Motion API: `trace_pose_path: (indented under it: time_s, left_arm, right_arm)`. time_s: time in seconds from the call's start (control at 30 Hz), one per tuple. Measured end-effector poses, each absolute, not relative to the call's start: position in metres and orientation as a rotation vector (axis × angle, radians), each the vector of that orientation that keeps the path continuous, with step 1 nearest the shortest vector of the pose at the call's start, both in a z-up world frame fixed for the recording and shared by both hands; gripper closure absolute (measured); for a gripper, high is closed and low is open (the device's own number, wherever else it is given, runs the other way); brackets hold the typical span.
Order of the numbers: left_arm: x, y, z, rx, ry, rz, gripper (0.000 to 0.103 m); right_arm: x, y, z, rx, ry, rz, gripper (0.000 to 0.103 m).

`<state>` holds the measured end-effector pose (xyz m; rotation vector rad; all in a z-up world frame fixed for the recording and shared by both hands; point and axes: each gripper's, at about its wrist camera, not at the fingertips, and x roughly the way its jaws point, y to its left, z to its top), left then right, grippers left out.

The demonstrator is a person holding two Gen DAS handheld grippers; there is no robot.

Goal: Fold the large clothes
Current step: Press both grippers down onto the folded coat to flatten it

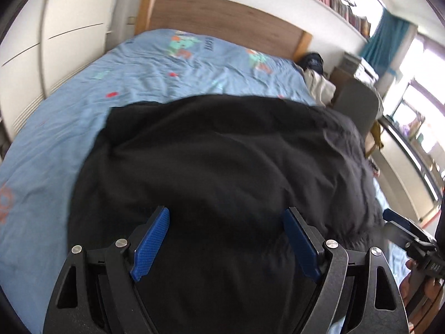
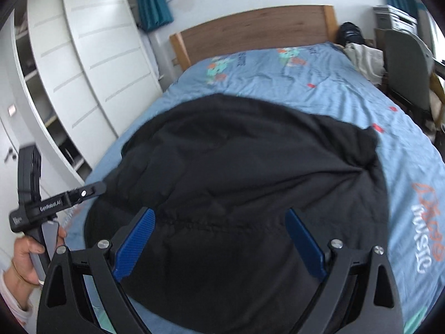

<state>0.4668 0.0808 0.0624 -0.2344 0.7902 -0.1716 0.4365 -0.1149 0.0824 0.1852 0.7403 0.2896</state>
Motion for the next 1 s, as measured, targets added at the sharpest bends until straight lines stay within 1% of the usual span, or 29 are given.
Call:
trace_pose_path:
  time_s: [0.13, 0.27, 0.6, 0.8, 0.9, 1.0]
  left_arm:
    - [0.506, 0.058, 0.054, -0.162, 0.807, -0.169, 0.015]
    - [0.551, 0.042, 0.054, -0.105, 0.842, -0.150, 0.013]
    - [0.649, 0.032, 0.031, -0.105, 0.926, -0.072, 0.009]
    - [0.677, 0.030, 0.014, -0.113, 0.961, -0.058, 0.006]
    - [0.677, 0.041, 0.013, -0.133, 0.961, -0.079, 0.005]
    - [0.673, 0.070, 0.015, -0.133, 0.966, -0.036, 0.005]
  right_arm:
    - [0.467, -0.099, 0.061, 0.123, 0.769, 0.289, 0.008]
    - [0.511, -0.094, 0.049, 0.082, 0.786, 0.267, 0.008]
    - [0.626, -0.125, 0.023, 0.132, 0.855, 0.196, 0.008]
    - [0.677, -0.144, 0.001, 0.187, 0.900, 0.172, 0.007]
    - [0.680, -0.156, -0.007, 0.224, 0.908, 0.176, 0.008]
    - [0.674, -0.177, -0.009, 0.237, 0.906, 0.180, 0.008]
